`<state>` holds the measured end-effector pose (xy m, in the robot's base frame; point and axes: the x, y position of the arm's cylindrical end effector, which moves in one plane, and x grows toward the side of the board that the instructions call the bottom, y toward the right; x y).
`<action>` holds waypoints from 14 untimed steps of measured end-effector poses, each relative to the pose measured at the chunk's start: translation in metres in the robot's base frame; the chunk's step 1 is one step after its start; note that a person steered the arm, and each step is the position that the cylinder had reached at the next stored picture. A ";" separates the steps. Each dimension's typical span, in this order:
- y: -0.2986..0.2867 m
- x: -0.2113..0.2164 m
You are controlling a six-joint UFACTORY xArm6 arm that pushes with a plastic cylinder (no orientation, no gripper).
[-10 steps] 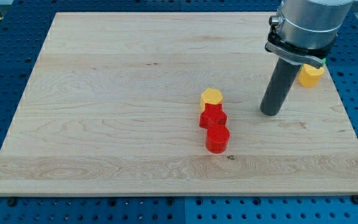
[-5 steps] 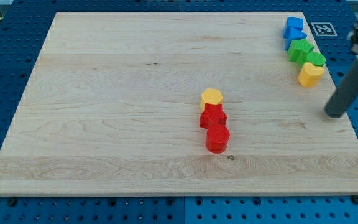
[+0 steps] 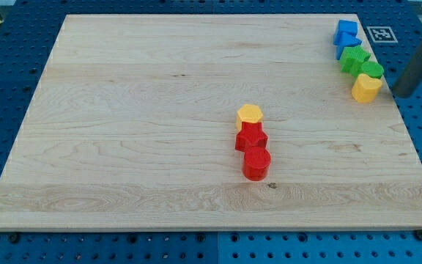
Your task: Move the yellow heart to the top side of the yellow hexagon
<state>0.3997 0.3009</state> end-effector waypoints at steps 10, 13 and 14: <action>-0.042 0.008; -0.046 0.009; -0.051 0.019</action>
<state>0.4187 0.2499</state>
